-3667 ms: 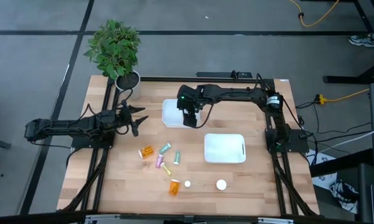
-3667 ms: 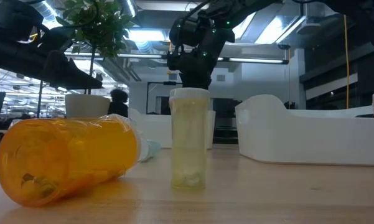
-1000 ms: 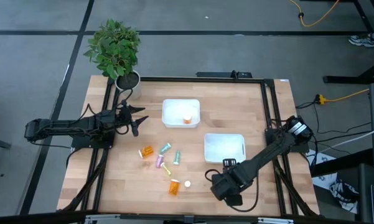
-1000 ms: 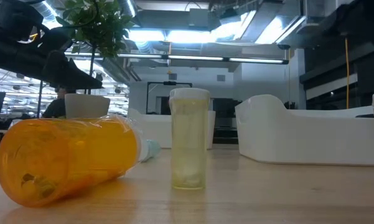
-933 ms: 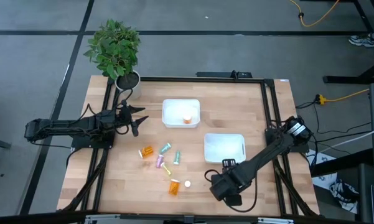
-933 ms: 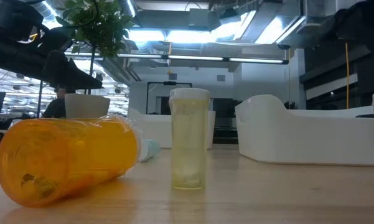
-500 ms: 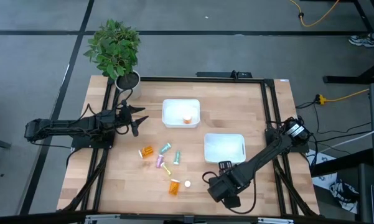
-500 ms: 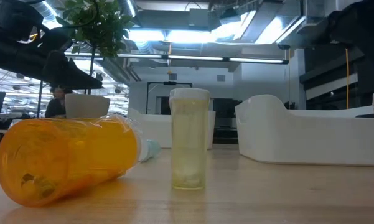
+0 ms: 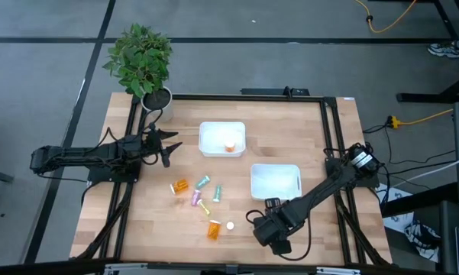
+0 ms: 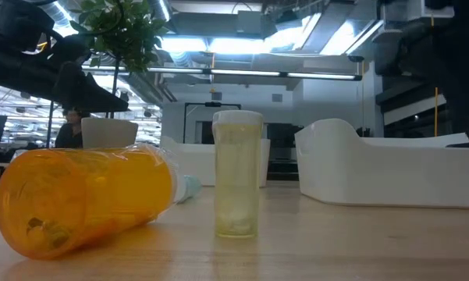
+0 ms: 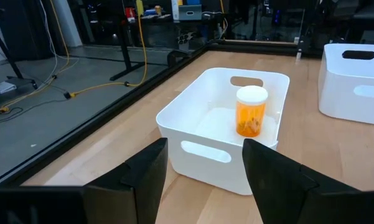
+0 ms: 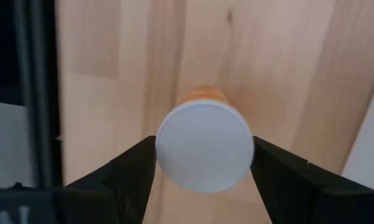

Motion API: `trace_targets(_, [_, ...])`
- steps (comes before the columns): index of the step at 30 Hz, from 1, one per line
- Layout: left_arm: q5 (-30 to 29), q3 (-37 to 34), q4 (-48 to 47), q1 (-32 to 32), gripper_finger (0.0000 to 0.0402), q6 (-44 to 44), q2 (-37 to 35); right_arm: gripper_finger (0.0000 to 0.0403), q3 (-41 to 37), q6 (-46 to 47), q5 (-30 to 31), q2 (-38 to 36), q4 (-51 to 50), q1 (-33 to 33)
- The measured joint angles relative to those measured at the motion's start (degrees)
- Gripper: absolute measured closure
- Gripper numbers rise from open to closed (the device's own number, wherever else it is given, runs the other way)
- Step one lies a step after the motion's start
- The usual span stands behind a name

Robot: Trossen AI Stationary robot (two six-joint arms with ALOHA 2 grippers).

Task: Pick and place medicine bottles into bin by pill shape (circle, oval)
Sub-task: Put the large orange pill bottle into the top white bin

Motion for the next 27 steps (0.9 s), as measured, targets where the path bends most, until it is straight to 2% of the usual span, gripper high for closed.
trace_targets(18, [0.01,0.00,0.01,0.00,0.0200,0.00,0.02,0.0153,-0.56,-1.30,0.80,0.00,2.38,-1.61])
trace_targets(27, [0.01,0.01,-0.01,-0.01,0.0200,0.00,0.01,0.0195,-0.54,-1.43,0.17,-0.02,1.31,-1.61])
